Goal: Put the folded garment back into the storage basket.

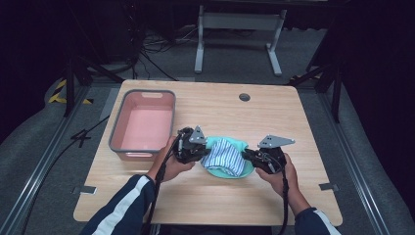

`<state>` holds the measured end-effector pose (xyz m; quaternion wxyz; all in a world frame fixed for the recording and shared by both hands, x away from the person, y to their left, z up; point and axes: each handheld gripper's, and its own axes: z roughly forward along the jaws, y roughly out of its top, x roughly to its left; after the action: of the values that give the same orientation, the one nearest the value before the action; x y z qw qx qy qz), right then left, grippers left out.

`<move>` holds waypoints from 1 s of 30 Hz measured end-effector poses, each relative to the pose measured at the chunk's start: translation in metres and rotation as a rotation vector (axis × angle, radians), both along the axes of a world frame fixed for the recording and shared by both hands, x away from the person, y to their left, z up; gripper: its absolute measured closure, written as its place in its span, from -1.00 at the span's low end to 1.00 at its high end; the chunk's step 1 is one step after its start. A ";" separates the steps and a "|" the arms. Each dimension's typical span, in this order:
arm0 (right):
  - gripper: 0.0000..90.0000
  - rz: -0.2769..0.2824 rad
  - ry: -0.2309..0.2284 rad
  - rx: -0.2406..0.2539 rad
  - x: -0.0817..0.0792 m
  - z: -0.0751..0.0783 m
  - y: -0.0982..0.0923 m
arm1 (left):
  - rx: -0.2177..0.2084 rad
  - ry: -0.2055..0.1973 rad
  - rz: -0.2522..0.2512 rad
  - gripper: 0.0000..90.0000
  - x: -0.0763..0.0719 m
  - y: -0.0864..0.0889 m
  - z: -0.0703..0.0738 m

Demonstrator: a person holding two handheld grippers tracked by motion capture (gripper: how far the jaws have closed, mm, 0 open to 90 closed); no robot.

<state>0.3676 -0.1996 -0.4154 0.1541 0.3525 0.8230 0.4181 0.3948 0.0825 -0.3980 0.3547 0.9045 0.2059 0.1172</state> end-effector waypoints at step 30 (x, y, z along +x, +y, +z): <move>0.83 0.086 -0.081 0.004 0.022 0.051 0.050 | -0.026 -0.093 0.090 0.84 0.001 0.048 0.045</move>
<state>0.3896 -0.1493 -0.3649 0.1682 0.2999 0.8296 0.4398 0.3960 0.1306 -0.3533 0.3701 0.8831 0.2312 0.1721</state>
